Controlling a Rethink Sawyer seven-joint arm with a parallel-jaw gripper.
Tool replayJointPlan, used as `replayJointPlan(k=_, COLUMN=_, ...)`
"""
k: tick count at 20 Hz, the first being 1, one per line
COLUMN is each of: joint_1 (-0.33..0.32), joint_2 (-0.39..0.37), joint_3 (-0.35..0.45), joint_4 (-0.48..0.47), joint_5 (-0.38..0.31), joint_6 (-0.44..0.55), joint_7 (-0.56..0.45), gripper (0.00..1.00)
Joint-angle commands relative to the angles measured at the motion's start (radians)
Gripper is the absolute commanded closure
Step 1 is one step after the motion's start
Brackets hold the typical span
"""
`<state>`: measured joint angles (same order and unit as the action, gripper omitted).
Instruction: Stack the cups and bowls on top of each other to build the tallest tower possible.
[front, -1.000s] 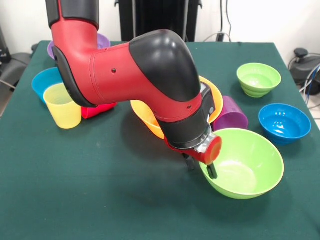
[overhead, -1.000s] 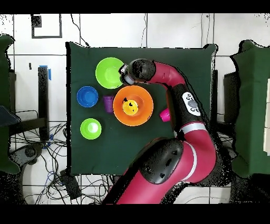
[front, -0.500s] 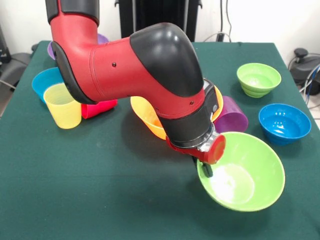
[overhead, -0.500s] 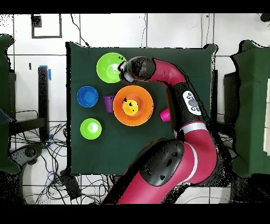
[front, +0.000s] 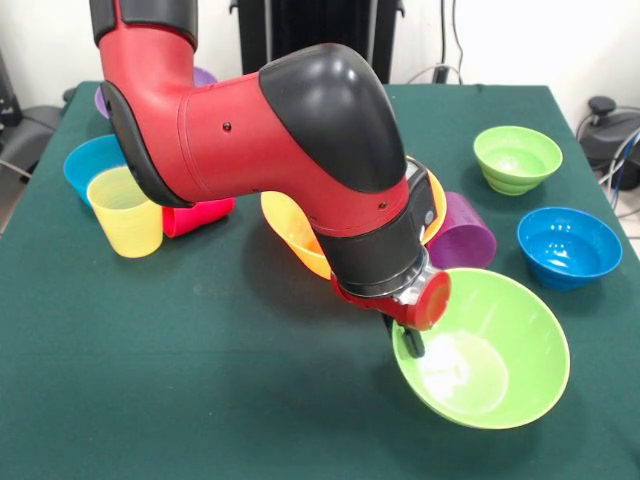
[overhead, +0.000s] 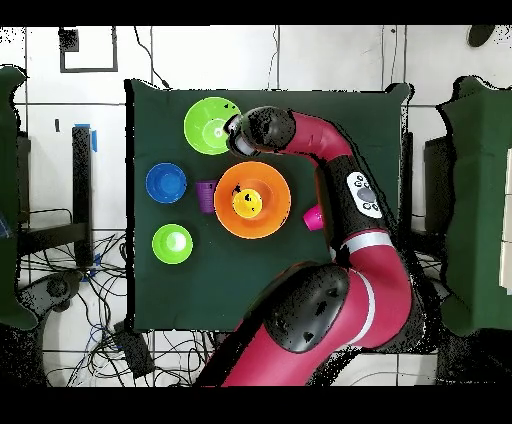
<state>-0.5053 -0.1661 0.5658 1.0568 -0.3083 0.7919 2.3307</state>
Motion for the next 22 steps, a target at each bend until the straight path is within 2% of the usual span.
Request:
replayJointPlan(k=1, joint_1=0.010, joint_2=0.017, joint_3=-0.010, joint_4=0.030, joint_5=-0.050, joint_6=-0.055, joint_7=-0.134, gripper=1.00)
replayJointPlan(k=7, joint_1=0.018, joint_2=-0.046, joint_3=-0.014, joint_4=0.057, joint_5=-0.024, joint_6=-0.010, joint_7=-0.096, gripper=1.00)
replayJointPlan(k=16, joint_1=0.009, joint_2=-0.175, joint_3=0.010, joint_4=0.149, joint_5=0.048, joint_6=0.067, joint_7=-0.060, gripper=1.00)
replayJointPlan(k=22, joint_1=0.010, joint_2=-0.207, joint_3=0.012, joint_4=0.154, joint_5=0.086, joint_6=0.111, joint_7=-0.057, gripper=1.00)
